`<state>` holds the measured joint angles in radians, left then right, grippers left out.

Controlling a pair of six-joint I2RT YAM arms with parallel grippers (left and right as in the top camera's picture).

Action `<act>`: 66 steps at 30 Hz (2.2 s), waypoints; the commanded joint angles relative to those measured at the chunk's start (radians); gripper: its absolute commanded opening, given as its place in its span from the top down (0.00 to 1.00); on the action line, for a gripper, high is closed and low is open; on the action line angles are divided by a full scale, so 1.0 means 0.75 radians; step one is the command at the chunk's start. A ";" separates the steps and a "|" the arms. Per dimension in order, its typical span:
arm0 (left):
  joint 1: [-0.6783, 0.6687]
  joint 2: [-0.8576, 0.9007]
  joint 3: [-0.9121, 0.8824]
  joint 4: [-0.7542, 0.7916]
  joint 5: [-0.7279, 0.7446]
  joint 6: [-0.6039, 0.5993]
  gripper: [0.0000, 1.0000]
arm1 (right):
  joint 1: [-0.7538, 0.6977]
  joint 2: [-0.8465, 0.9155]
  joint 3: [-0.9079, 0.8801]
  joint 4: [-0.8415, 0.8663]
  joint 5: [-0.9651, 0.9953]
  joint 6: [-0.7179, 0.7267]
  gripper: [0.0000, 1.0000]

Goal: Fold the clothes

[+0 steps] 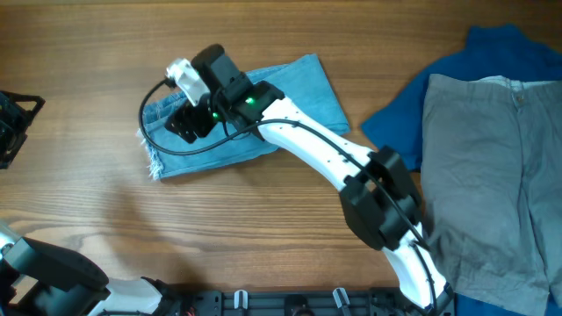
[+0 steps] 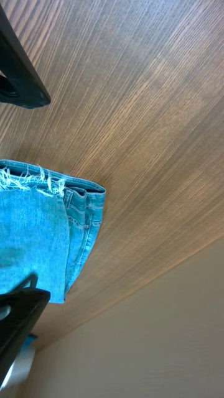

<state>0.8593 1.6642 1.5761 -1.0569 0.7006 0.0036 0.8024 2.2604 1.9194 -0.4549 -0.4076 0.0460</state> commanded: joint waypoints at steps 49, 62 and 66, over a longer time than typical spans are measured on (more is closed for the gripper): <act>-1.008 0.336 -0.088 -0.031 -0.342 0.015 0.38 | -1.130 -0.280 -0.201 -0.349 -0.267 0.008 0.96; -1.002 0.338 -0.092 -0.008 -0.522 0.014 0.66 | -0.474 -0.311 -0.202 -0.250 -0.223 -0.273 0.96; -0.982 0.384 -0.099 -0.007 -0.572 0.009 0.76 | -0.366 -0.311 -0.202 -0.316 -0.262 -0.382 0.96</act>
<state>0.1078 1.9083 1.5127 -1.0657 0.3145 0.0101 0.4995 2.0418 1.7512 -0.6647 -0.5739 -0.1562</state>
